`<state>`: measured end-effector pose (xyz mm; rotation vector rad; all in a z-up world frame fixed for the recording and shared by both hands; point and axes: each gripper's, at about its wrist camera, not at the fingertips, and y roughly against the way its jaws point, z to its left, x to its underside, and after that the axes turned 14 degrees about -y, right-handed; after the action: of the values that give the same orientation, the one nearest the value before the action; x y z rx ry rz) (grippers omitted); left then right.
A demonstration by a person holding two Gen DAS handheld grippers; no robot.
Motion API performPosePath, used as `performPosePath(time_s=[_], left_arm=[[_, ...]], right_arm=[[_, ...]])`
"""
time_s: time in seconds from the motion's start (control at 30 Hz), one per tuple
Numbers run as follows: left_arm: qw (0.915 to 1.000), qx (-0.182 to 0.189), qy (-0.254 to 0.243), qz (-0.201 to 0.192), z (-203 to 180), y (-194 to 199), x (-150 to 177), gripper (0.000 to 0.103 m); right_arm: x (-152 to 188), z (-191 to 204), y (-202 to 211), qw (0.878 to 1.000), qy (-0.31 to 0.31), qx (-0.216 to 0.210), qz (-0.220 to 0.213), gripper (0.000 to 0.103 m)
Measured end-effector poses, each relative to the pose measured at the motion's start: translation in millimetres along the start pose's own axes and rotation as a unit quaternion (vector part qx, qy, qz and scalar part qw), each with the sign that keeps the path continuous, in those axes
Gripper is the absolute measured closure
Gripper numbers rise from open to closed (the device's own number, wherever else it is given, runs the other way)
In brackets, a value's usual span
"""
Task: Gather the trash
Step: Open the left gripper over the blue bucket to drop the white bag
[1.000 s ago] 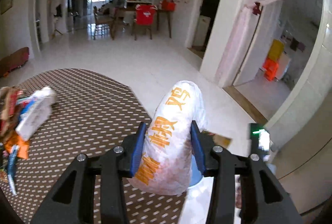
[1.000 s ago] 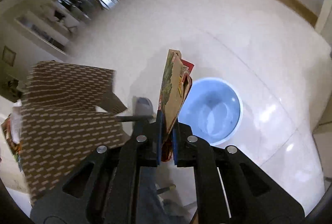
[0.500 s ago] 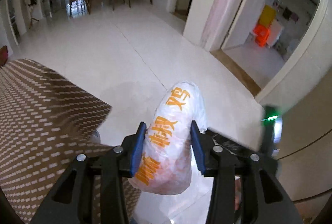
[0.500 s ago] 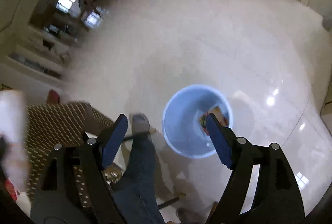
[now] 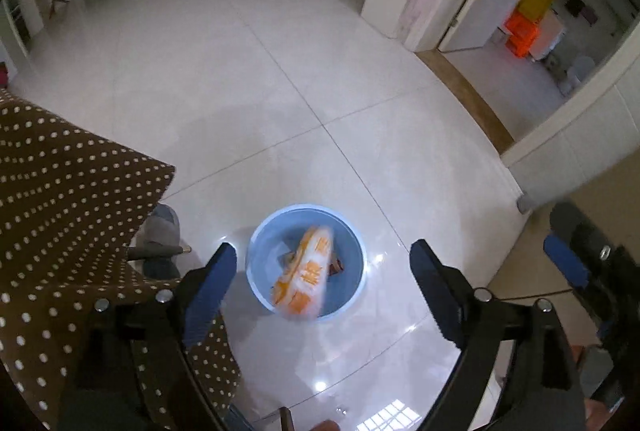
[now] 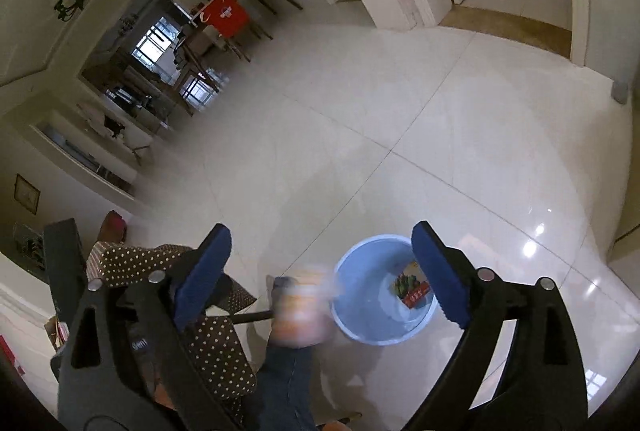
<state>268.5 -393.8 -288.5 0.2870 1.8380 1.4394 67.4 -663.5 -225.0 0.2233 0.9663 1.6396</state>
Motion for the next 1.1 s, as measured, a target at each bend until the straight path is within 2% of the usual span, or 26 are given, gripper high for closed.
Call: performPosePath(time_s=[0.17,0.43,0.73,1.1], left_arm=[[0.9996,-0.01,0.003,-0.026,2,33,5,0.012],[0.9961,-0.036,-0.007,-0.08,4,99,25,0.011],[0.9852,-0.073,-0.014,-0.155,17,186,56,0.009],[0.9699,-0.119,-0.002,-0.213,52,271,111,0.009]], right_arm=[[6,4,-1,1.0,0.006,0.014,0.003,0.006],[22,35,22,0.999,0.043,0.025,-0.016,0.006],[51,92,61,0.993,0.104,0.009,-0.052,0.006],[107,163,97,0.981,0.181,-0.021,-0.072,0.006]])
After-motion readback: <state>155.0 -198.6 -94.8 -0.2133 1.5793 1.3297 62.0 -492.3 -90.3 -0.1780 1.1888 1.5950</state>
